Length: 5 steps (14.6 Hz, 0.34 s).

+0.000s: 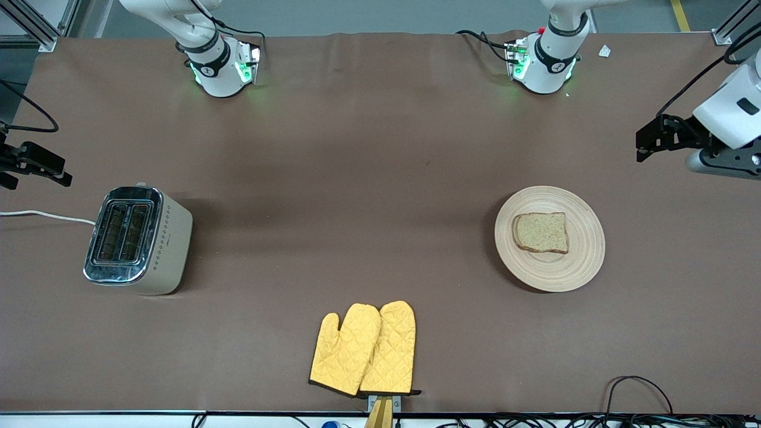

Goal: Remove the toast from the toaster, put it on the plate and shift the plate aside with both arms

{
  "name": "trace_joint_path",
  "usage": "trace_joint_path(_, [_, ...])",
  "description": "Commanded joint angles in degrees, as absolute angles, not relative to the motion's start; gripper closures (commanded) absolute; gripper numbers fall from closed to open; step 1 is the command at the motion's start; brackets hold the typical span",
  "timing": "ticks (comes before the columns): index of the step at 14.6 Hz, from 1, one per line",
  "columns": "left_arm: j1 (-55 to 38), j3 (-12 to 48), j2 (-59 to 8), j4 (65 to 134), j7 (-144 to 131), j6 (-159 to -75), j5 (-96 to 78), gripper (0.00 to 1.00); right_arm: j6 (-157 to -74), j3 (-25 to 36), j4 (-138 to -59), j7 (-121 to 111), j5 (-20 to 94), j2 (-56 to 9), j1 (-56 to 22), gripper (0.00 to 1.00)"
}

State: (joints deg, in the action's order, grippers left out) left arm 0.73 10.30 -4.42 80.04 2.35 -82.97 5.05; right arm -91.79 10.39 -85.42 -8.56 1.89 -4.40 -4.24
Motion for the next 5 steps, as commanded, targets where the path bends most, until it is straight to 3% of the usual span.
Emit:
trace_joint_path(1, [-2.7, 7.9, -2.5, 81.2, -0.7, -82.4, 6.2, 0.0, -92.2, 10.0, -86.7, -9.1, 1.6, -3.2, -3.8, 0.0])
trace_joint_path(5, [-2.1, 8.3, -2.8, 80.9, -1.2, -82.4, 6.5, 0.0, -92.2, 10.0, -86.7, -9.1, 1.6, -3.2, -3.8, 0.0])
